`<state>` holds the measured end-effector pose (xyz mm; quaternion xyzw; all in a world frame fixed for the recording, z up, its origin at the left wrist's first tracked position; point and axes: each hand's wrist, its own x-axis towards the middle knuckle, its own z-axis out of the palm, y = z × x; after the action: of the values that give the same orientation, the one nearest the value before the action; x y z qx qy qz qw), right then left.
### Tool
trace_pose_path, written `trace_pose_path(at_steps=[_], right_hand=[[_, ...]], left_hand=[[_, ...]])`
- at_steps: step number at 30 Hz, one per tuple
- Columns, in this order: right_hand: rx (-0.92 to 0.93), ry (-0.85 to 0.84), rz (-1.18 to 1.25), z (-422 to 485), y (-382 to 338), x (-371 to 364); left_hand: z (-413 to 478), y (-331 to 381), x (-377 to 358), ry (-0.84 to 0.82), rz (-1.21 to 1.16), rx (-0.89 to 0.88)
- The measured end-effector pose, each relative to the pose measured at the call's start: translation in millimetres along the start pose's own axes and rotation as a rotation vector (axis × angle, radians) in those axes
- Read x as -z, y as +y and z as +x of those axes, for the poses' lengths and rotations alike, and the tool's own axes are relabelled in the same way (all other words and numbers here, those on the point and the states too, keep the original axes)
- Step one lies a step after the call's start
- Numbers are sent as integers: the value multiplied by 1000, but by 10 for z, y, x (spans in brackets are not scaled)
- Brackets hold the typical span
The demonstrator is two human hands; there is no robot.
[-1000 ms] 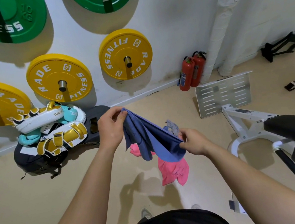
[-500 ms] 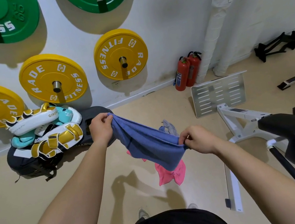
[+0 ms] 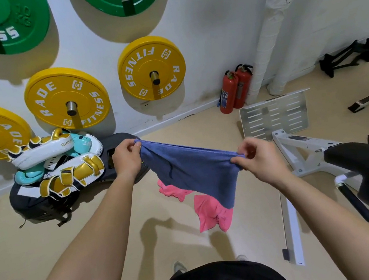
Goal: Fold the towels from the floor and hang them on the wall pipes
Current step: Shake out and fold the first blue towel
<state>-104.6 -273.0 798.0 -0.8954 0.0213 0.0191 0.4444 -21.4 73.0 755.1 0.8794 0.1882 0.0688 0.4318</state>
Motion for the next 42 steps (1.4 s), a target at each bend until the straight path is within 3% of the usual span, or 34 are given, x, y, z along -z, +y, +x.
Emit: trace_pose_path(at_steps=[2,6,11,14,17,21,25,35,42], right_hand=[[2,26,-2,57,-8,57],[54,-22,-228,238,46,156],[-100,171,-71,639,119,112],[-198,326,52,676,8,-32],[-250,383,144,492,-57,-230],[-325,271,324,117,-47,-621],[-306,112,454,-171,-138,-921],[-113,22,285,-378,-260,-975],[-21,-42,164,-383,-277,-1020]], left_hand=[[-47,-19,21,-9,-14,-12],[-104,-26,51,-37,-50,-40],[-209,124,-1,-20,-31,-116],[-230,146,-47,45,-84,31],[-372,161,-121,72,-284,246],[-884,242,-363,-58,-474,305],[-1323,292,-571,-181,-444,261],[-1601,364,-517,-281,-385,89],[-1640,354,-480,-200,-440,154]])
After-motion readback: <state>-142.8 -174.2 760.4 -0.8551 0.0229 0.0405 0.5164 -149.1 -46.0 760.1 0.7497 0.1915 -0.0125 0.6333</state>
